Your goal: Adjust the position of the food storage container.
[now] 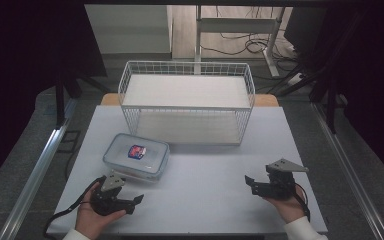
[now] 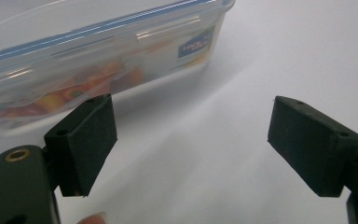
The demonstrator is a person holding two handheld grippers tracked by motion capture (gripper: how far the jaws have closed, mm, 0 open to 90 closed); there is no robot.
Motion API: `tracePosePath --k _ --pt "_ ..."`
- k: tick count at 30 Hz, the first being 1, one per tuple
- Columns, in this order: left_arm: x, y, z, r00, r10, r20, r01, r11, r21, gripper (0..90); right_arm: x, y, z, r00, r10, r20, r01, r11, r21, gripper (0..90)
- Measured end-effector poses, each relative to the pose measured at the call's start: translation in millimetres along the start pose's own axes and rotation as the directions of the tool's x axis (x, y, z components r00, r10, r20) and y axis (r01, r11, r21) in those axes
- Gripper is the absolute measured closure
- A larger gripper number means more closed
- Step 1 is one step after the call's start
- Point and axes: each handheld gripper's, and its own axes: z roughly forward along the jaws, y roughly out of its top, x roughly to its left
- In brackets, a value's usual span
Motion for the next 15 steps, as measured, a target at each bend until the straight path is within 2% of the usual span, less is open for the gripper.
tracePosePath --k 5,10,12,15 --pt "0.9 0.6 -0.3 1.0000 -0.006 -0.002 0.006 1.0000 -0.006 15.4 1.9 -1.3 -0.3 0.9986 -0.024 -0.046 0.025 0.9995 0.020 16.7" --pt "2.0 1.4 -2.7 0.9999 -0.011 -0.002 0.011 0.9998 -0.019 15.4 3.9 -1.9 0.1 0.9981 -0.029 -0.055 0.031 0.9990 0.032 17.6" --pt "2.8 1.0 -5.5 0.9998 -0.007 -0.020 0.007 0.9997 -0.025 15.3 4.9 -2.2 0.3 0.9981 -0.023 -0.056 0.025 0.9990 0.037 17.7" --pt "2.4 0.6 -6.9 0.9990 0.000 -0.045 -0.001 0.9997 -0.023 15.4 8.3 -1.8 -0.5 0.9970 -0.051 -0.059 0.053 0.9978 0.039 17.9"
